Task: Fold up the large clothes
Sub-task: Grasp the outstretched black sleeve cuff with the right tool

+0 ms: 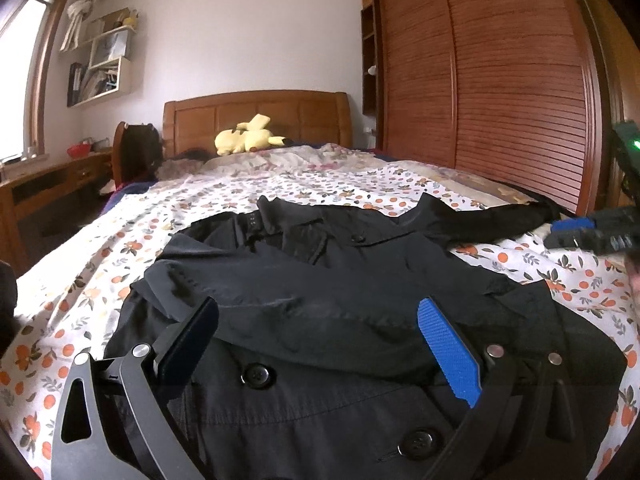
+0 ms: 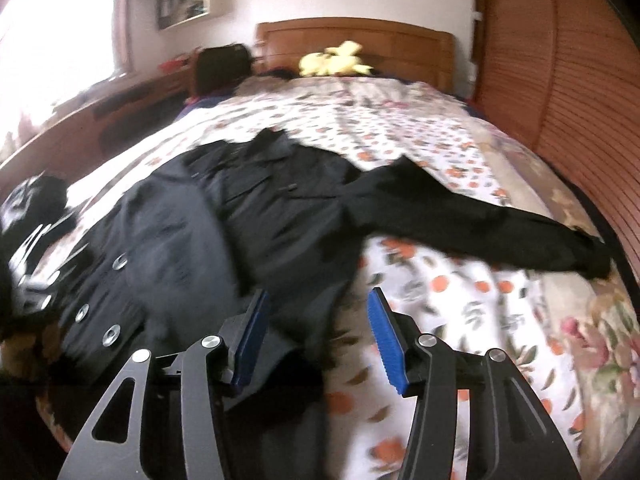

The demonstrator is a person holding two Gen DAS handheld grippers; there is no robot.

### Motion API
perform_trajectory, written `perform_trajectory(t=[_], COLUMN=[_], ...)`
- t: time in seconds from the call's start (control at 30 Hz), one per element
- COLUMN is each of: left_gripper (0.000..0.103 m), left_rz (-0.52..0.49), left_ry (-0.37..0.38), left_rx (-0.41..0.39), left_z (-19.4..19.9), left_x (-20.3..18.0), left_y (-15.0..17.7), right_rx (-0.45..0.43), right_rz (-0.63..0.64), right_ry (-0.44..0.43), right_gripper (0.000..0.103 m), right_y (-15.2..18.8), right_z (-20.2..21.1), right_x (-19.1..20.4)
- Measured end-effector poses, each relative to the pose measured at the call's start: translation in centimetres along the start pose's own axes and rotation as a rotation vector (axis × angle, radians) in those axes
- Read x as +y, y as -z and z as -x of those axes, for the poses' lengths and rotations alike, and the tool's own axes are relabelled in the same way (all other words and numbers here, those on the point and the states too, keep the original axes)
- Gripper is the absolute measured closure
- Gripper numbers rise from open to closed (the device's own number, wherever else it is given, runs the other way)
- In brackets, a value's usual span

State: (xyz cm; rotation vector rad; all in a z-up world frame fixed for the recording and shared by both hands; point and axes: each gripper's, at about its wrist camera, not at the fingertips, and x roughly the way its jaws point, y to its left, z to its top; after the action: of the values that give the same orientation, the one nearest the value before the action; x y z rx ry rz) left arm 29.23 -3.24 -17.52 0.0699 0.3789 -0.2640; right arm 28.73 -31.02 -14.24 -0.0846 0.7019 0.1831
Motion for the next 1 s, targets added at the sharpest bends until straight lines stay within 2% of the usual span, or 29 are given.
perform_trajectory(t=[0.07, 0.4, 0.43, 0.47, 0.5, 0.8, 1.0], left_gripper=[0.003, 0.003, 0.003, 0.003, 0.003, 0.003, 0.003], left_rz=[-0.012, -0.030, -0.031, -0.033, -0.034, -0.036, -0.036], left_ry=[-0.002, 0.000, 0.000, 0.002, 0.003, 0.004, 0.010], left_rx=[-0.005, -0.012, -0.011, -0.010, -0.009, -0.005, -0.001], left_z=[0.1, 0.3, 0.3, 0.3, 0.3, 0.2, 0.1], left_x=[-0.3, -0.7, -0.7, -0.7, -0.7, -0.8, -0.8], left_y=[0.0, 0.0, 0.0, 0.0, 0.0, 0.0, 0.1], right_rx=[0.015, 0.078, 0.085, 0.095, 0.102, 0.158, 0.158], right_rz=[-0.023, -0.140, -0.154, -0.175, -0.199, -0.404, -0.544], right_ry=[0.036, 0.135, 0.140, 0.140, 0.136, 0.148, 0.151], right_gripper=[0.048, 0.047, 0.045, 0.037, 0.033, 0.033, 0.033], right_y=[-0.8, -3.5, -3.6, -3.8, -3.9, -3.4, -2.5], right_z=[-0.7, -5.3, -5.8, -6.6, -7.3, -12.0, -13.0], right_x=[-1.7, -8.5, -9.0, -9.7, -10.3, -15.6, -19.0])
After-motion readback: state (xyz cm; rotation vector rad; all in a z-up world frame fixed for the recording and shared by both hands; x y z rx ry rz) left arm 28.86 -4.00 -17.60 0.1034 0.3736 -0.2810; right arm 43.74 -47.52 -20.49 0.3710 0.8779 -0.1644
